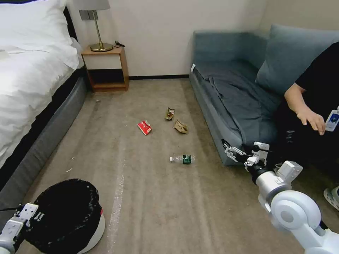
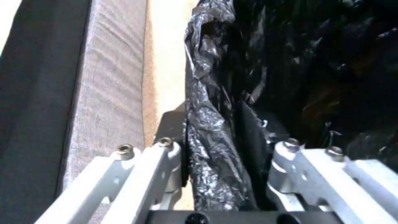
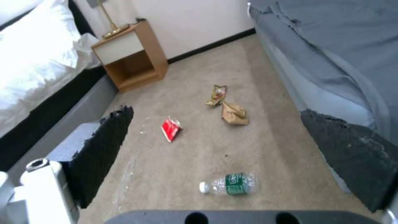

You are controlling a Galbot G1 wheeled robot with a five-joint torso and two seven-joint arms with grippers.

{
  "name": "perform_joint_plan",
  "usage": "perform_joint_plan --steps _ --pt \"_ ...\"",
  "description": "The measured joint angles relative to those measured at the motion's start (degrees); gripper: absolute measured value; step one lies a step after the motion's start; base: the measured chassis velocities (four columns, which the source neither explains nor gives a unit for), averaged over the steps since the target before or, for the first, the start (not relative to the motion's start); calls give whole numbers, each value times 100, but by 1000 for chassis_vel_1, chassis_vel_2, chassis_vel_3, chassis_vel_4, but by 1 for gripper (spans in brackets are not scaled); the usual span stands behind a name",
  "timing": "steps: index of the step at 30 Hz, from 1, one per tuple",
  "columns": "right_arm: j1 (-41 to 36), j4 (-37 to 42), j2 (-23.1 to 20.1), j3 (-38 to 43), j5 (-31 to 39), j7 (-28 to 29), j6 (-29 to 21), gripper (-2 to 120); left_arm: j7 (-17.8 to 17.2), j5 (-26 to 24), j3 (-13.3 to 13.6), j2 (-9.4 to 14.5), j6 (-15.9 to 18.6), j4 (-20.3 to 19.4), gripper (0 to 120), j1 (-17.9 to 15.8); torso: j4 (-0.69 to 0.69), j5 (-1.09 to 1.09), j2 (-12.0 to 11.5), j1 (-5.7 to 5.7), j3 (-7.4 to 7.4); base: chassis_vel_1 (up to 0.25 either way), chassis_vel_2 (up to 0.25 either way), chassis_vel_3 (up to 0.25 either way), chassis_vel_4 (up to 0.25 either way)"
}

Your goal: Pick up the trash bin, then pick up the garbage on the floor and place it into the trash bin.

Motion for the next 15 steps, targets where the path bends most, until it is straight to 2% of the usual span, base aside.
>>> perform_joint_plan --steps 6,13,15 --pt "-110 57 32 69 -9 -23 4 100 17 147 37 -114 -115 39 25 -64 1 2 1 0 0 0 0 0 0" --pt "-298 33 112 186 -149 -133 59 100 6 355 195 -314 -388 100 25 -302 2 2 0 0 -1 0 0 0 0" --pt "-410 65 122 222 -187 -174 65 100 35 315 213 -397 -424 -2 25 -396 1 0 1 0 0 0 0 0 0"
